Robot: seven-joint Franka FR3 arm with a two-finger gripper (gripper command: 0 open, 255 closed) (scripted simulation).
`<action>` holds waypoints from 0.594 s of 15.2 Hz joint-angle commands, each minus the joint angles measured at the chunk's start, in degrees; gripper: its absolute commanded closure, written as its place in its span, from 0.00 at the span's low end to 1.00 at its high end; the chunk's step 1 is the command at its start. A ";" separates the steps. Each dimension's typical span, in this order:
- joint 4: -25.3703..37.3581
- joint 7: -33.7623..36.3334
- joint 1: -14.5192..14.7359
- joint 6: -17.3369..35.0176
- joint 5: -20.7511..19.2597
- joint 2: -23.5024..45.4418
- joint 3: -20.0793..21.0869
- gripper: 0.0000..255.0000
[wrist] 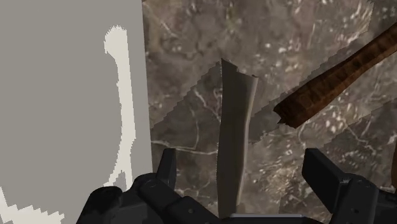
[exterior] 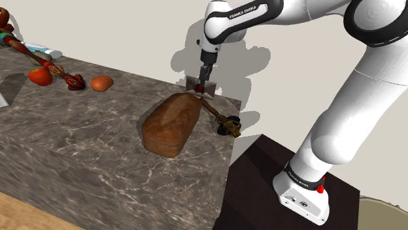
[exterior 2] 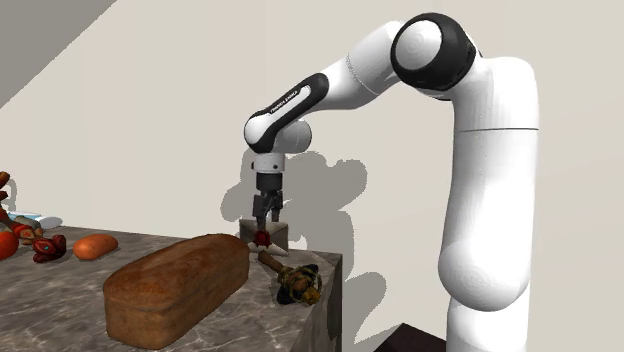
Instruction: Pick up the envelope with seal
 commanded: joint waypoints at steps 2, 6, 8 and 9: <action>-1.68 -0.09 0.02 2.79 0.10 1.09 0.02 0.00; -1.94 -0.13 0.00 2.98 0.10 1.01 0.01 1.00; -1.94 -0.15 -0.01 2.98 0.10 1.00 0.00 1.00; -1.94 -0.15 -0.01 2.98 0.10 1.01 0.00 1.00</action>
